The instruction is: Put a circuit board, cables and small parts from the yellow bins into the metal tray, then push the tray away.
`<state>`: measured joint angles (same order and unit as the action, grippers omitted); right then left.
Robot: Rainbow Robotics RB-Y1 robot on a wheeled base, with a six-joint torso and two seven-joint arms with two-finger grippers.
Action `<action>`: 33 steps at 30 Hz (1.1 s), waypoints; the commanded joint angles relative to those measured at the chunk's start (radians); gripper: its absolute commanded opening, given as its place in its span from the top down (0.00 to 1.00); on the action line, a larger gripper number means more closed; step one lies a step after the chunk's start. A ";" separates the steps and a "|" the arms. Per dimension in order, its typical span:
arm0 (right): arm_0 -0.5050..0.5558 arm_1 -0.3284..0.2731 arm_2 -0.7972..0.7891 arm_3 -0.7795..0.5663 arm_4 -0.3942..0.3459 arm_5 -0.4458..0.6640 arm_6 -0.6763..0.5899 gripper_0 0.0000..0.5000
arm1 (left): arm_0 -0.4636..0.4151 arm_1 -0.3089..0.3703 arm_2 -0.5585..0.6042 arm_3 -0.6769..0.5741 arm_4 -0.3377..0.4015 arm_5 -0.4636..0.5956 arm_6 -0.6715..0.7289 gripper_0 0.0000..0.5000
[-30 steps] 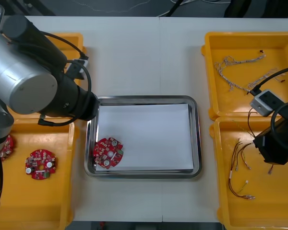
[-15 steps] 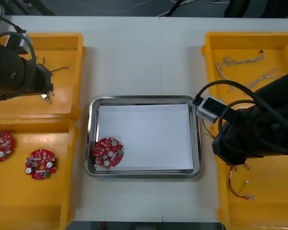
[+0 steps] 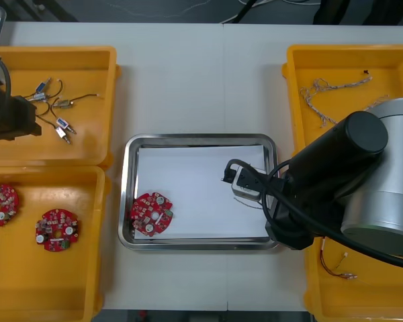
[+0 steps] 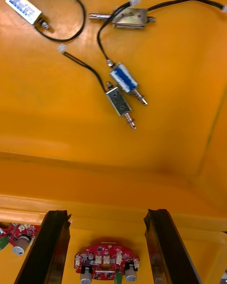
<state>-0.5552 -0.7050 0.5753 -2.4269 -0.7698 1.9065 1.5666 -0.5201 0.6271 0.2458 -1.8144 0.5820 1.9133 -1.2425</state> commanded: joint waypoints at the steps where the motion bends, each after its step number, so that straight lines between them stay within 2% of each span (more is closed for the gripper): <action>1: -0.078 -0.013 0.101 0.051 0.032 -0.037 0.001 1.00 | -0.055 0.042 0.050 0.073 -0.028 -0.019 -0.038 0.05; 5: -0.121 0.013 0.161 0.092 0.058 -0.040 0.007 1.00 | -0.072 0.039 0.049 0.121 -0.045 -0.059 -0.031 0.05; 10: -0.172 0.073 0.233 0.158 0.093 -0.040 0.012 1.00 | -0.110 0.028 0.049 0.193 -0.077 -0.112 -0.029 0.04; 14: -0.216 0.131 0.291 0.207 0.113 -0.047 0.018 1.00 | -0.153 0.002 0.027 0.227 -0.171 -0.132 -0.005 0.05; 20: -0.242 0.183 0.334 0.266 0.104 -0.110 0.020 1.00 | -0.164 -0.043 -0.002 0.231 -0.252 -0.180 0.110 0.05; 27: -0.242 0.177 0.394 0.295 0.144 -0.191 0.043 1.00 | -0.166 -0.095 -0.045 0.231 -0.332 -0.234 0.238 0.05; 33: -0.242 0.174 0.414 0.345 0.167 -0.237 0.078 1.00 | -0.166 -0.167 -0.065 0.234 -0.406 -0.269 0.314 0.05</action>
<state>-0.7663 -0.5375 0.9667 -2.0987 -0.6203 1.6923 1.5919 -0.6445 0.5096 0.1948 -1.5720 0.2087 1.6635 -0.9568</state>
